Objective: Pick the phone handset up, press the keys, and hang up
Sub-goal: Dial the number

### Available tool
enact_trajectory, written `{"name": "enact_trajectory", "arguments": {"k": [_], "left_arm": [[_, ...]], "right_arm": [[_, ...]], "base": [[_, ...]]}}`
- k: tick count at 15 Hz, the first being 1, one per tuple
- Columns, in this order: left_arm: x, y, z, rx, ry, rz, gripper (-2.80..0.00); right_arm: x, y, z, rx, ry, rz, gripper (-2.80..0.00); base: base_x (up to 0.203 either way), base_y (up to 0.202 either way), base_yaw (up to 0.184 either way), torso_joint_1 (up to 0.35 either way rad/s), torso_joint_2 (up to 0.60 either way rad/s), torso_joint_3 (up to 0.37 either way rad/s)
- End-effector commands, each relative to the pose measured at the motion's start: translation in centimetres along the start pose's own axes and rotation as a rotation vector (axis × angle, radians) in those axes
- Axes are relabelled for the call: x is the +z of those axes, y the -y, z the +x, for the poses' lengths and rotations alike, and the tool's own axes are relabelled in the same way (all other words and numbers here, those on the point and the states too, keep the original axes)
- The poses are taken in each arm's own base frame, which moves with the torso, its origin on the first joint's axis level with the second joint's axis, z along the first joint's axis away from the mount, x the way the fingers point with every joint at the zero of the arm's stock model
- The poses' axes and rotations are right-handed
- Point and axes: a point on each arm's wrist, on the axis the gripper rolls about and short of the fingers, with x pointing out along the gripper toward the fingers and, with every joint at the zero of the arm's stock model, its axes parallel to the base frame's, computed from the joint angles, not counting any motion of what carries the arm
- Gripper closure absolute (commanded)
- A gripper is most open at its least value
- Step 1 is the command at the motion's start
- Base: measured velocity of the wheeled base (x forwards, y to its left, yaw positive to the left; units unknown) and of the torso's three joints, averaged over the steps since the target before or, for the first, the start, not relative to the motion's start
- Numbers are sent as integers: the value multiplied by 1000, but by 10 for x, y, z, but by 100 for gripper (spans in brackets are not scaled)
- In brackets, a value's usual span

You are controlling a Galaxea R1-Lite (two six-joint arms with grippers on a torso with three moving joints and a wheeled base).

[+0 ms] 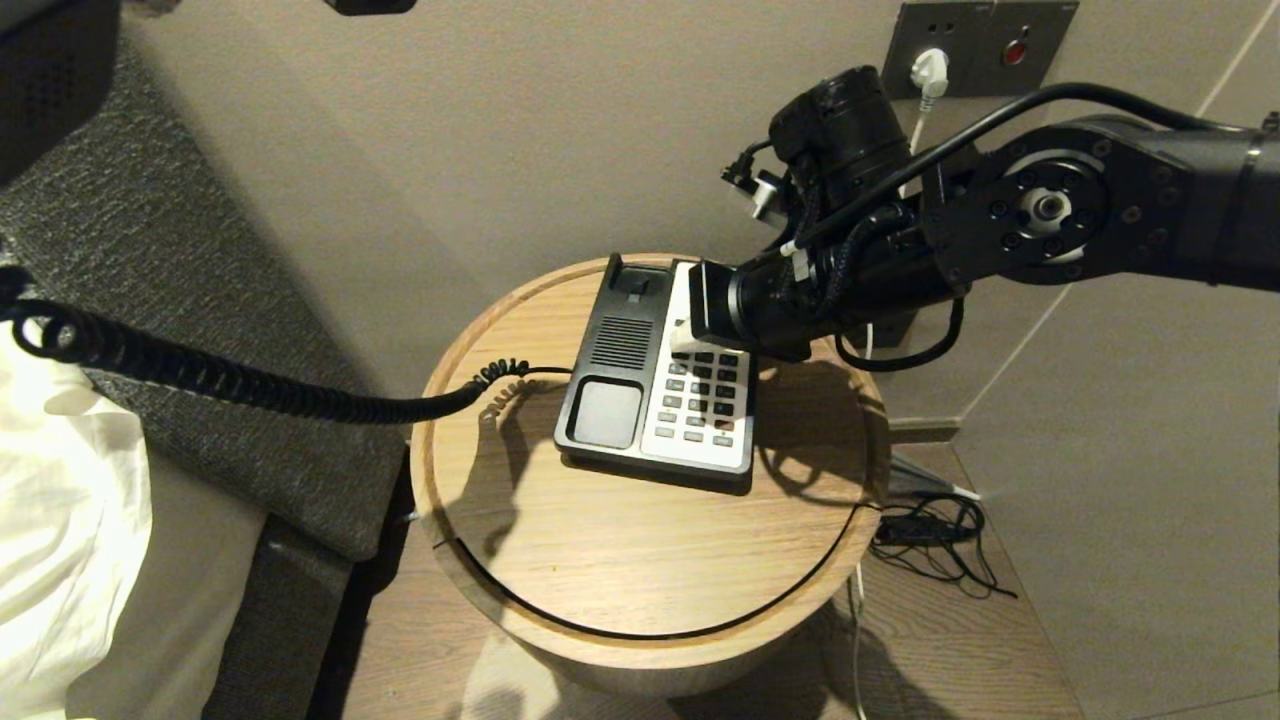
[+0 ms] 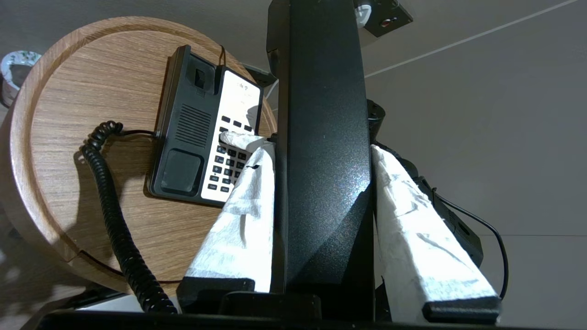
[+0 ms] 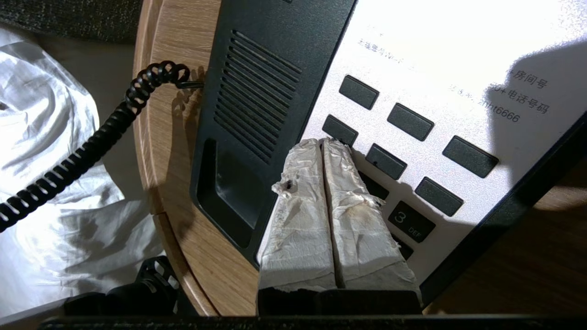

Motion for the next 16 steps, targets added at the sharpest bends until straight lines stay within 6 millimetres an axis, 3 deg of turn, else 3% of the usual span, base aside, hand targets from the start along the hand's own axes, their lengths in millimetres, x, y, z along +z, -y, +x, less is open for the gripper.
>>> {"name": "enact_trajectory", "arguments": {"k": [1, 7, 12, 16], "left_arm": [[0, 0, 0, 3, -4, -6, 0], [0, 0, -1, 3, -2, -6, 0], [-1, -2, -2, 9, -2, -6, 0], [-2, -3, -5, 12, -2, -7, 0]], "right_arm": [[-3, 2, 3, -11, -18, 6, 0], [-6, 6, 7, -30, -25, 7, 0], [2, -4, -21, 3, 29, 0, 0], [-3, -4, -29, -3, 15, 1, 0]], "base": [[0, 0, 0, 0, 0, 0], [0, 0, 0, 0, 0, 0], [0, 0, 0, 0, 0, 0], [0, 0, 0, 0, 0, 0]]}}
